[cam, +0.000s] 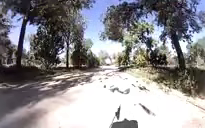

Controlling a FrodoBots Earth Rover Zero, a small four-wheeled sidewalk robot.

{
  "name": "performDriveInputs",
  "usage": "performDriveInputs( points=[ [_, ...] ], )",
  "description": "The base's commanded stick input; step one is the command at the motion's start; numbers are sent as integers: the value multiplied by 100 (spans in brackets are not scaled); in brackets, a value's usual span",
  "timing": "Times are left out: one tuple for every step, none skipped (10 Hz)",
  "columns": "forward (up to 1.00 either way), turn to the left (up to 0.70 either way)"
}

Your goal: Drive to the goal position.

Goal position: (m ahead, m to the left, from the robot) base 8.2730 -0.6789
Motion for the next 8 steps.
performDriveInputs(
  points=[
    [100,3],
    [100,3],
    [100,3],
    [100,3],
    [100,3],
    [100,3],
    [100,3],
    [100,3]
  ],
)
